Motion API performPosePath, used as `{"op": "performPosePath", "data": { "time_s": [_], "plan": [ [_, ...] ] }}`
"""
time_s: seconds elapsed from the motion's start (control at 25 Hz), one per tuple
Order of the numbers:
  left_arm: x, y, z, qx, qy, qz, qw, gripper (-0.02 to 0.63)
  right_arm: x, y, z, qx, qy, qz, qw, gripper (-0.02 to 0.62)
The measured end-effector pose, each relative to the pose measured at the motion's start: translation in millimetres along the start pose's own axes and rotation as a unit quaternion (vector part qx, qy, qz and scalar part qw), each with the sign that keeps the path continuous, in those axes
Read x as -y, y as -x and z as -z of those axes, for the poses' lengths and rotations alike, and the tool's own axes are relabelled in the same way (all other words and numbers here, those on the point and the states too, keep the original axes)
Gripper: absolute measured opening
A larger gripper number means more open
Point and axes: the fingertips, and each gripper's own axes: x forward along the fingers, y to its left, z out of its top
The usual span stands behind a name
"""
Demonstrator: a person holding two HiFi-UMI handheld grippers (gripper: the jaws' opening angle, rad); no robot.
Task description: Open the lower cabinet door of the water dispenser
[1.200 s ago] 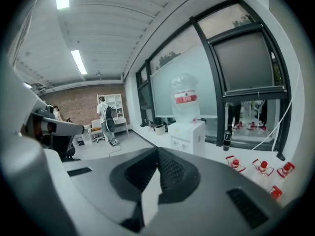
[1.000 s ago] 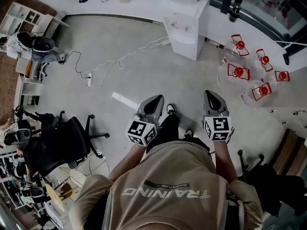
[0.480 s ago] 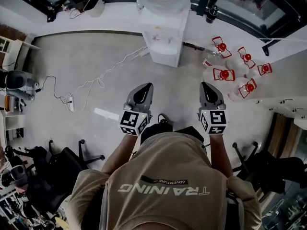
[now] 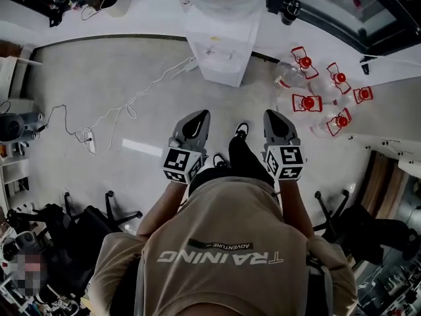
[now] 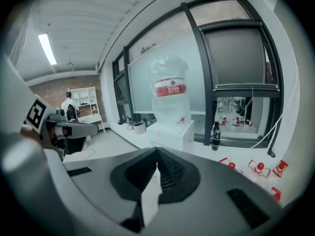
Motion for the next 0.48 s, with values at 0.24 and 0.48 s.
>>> {"op": "performPosePath", "data": {
  "time_s": [0.24, 0.48],
  "plan": [
    [-36.3, -39.5, -19.7, -0.024, -0.009, -0.028, 0.9993, -0.011, 41.2, -53.3, -13.5, 0.002, 0.001, -0.014, 1.0, 0.008],
    [-51.7, -107.7, -58.3, -0.019, -0.038, -0.03, 0.9987, -0.011, 94.9, -92.3, 4.5, -0.045, 0.014, -0.04, 0.998, 0.008]
  ]
}}
